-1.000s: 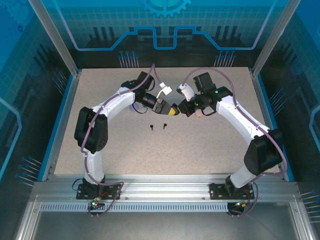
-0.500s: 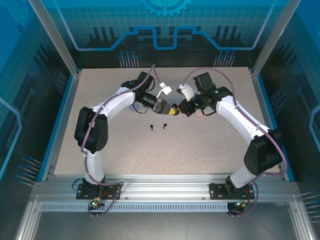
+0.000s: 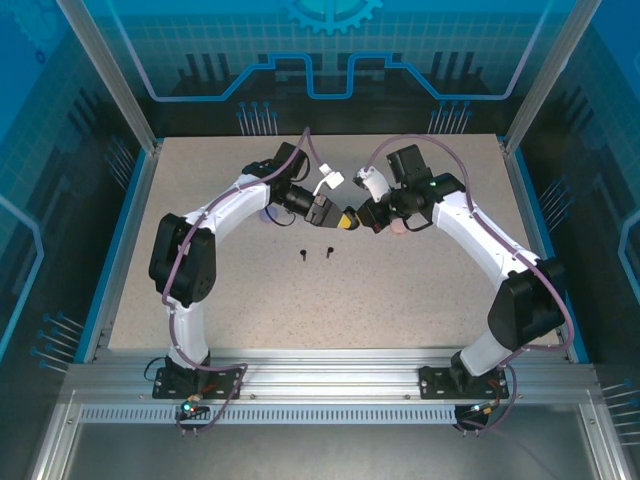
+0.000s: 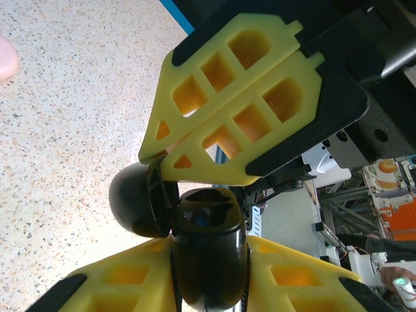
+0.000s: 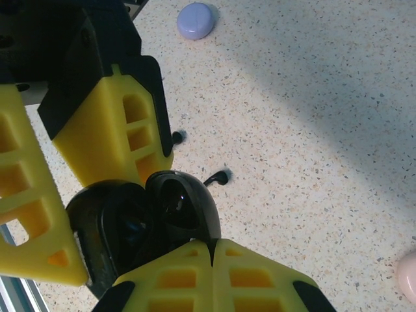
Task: Insert wireless bluetooth earbuds into charging case
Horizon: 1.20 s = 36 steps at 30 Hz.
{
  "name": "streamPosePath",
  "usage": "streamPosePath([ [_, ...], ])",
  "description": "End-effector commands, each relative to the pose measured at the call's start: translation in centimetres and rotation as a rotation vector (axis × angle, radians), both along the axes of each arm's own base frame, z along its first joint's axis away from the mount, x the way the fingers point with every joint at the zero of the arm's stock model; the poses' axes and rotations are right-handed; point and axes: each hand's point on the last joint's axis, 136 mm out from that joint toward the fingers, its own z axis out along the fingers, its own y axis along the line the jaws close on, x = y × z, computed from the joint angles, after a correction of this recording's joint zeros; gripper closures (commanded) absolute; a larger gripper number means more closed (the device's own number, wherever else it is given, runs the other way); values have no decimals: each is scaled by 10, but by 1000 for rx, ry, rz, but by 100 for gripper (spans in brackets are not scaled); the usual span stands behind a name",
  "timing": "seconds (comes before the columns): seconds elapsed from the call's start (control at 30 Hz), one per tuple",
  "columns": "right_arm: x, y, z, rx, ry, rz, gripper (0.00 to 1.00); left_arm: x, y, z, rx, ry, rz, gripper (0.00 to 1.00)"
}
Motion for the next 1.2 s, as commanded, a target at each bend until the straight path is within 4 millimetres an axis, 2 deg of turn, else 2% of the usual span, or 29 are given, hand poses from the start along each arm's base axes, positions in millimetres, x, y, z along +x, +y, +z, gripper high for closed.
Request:
streamPosePath([
  [0.0,-1,6,15,23,-27,10,100,6,-1,1,-17,-20,2,79],
  [0.1,2,3,17,20,-29,-9,100,6,0,2,-18,-26,6,87],
  [0.2,9,-5,20,18,-33,-55,81,7,1,4,-20,-36,17,100],
  [0.27,14,-12,27,25,-40,-99,69,9,3,5,-21,-53,37,100],
  [0.43,18,-32,59,134,-57,-195,51,14,16,11,-27,-102,108,100],
  [0.53,19,-45,76,205,-54,-269,46,16,26,16,-40,-148,174,100],
  [0.63,20,-57,80,232,-24,-347,44,14,34,24,-54,-217,237,100],
  [0.83,15,-59,58,246,81,-437,43,9,53,35,-60,-371,404,100],
  [1.0,6,-47,15,168,170,-488,42,6,76,53,-93,-536,582,100],
  [1.17,0,-34,-33,47,282,-585,42,9,109,80,-114,-702,811,100],
])
